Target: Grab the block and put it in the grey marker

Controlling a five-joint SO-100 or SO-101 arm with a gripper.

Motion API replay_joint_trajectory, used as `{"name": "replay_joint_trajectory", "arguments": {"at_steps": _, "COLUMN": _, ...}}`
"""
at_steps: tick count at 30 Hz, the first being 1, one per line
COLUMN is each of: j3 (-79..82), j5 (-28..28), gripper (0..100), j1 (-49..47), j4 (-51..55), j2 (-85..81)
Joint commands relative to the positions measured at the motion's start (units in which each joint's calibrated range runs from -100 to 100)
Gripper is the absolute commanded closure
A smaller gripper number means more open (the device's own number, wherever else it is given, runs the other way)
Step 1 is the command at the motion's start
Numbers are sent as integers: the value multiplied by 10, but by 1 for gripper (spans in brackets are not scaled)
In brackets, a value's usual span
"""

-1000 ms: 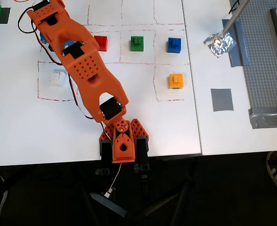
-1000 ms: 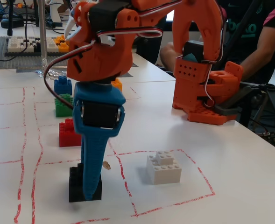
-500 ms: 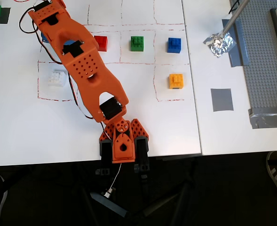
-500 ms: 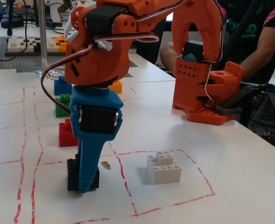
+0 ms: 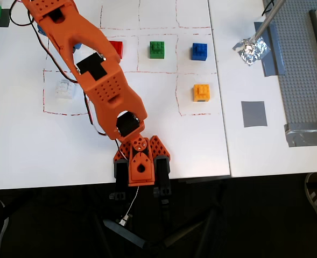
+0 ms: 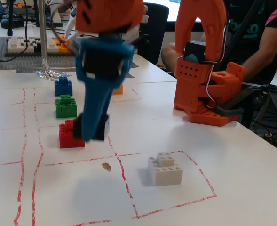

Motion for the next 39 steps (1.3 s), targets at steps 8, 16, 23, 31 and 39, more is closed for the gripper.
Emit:
{"name": "replay_joint_trajectory", "arguments": {"at_steps": 8, "j3": 11, "j5": -104, "gripper": 100, "j1": 100, "j4": 167, "j2": -223}}
{"name": "replay_joint_trajectory", "arguments": {"at_steps": 16, "j3": 162, "j5": -40, "gripper": 100, "j1": 394, "j4": 197, "j2": -382}}
{"name": "replay_joint_trajectory", "arguments": {"at_steps": 23, "j3": 213, "j5": 53, "gripper": 100, "j1": 710, "j4": 195, "j2": -398}}
{"name": "replay_joint_trajectory", "arguments": {"at_steps": 31, "j3": 210, "j5": 153, "gripper": 100, "j1": 1003, "j4": 84, "j2": -298}}
{"name": "replay_joint_trajectory", "arguments": {"at_steps": 39, "j3": 132, "j5": 213, "gripper": 100, "j1": 1145, "j4": -21, "j2": -151}}
